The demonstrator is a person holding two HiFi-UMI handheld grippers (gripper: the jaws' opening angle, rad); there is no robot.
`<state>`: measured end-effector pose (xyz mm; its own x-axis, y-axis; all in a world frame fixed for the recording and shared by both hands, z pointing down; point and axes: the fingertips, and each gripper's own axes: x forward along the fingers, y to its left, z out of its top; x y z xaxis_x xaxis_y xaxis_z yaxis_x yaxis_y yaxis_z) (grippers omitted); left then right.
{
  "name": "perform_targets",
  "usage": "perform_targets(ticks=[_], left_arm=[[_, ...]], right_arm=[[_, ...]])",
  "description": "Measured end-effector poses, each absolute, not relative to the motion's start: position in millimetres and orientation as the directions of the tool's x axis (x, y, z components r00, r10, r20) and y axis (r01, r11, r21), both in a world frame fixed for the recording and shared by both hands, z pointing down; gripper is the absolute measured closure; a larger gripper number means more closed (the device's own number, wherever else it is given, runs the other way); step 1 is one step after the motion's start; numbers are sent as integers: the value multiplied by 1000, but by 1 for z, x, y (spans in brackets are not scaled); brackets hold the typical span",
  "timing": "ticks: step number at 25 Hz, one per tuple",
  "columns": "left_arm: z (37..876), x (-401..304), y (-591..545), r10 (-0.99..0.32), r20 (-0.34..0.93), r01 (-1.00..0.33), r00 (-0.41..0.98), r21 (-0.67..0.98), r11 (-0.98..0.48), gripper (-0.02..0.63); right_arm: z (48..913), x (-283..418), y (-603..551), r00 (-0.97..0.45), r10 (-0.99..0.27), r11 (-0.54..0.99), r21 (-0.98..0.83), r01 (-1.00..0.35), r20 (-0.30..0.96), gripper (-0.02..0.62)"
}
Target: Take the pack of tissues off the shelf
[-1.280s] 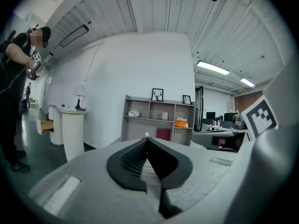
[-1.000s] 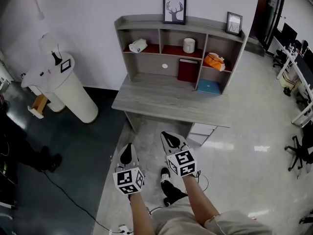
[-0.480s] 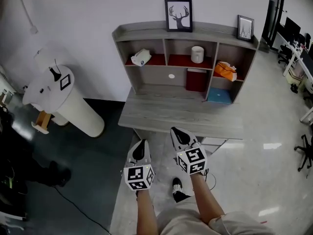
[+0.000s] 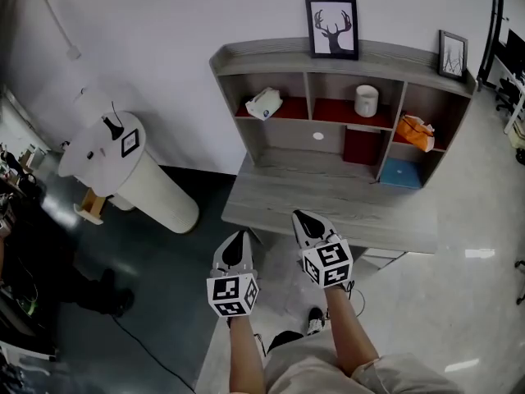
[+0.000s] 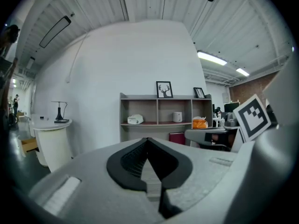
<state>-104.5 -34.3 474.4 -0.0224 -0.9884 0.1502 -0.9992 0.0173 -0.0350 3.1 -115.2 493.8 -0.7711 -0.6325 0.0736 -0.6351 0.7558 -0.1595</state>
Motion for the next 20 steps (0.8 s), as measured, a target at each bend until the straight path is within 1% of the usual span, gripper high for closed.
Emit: perform_targets(ticks=[5,8,11,15,20], left_arm=[[480,-118,-48,-987,161,-1000,-25,6,26,598],[478,-130,-61,-989,145,-998,-31,53,39,598],[485,-133,-81,-990,140,-997,-12,72,22,598],[489,-145,-118,-989,145,-998,18,56,-10,598],[466,-171,-182,-994,100,-998,49,38,-46,598]], right_arm=[[497,11,-142,-748,-654,734,-144,-663,112,580],[498,5,-148,-752,-646,745,-107,-658,130,580],[503,-1,-165,-745,-651,741,-90,-666,148,578],[507,-13,-196,-723,-673,721,-82,-688,155,580],[492,-40,-253,-703,-698,702,-61,-709,136,578]])
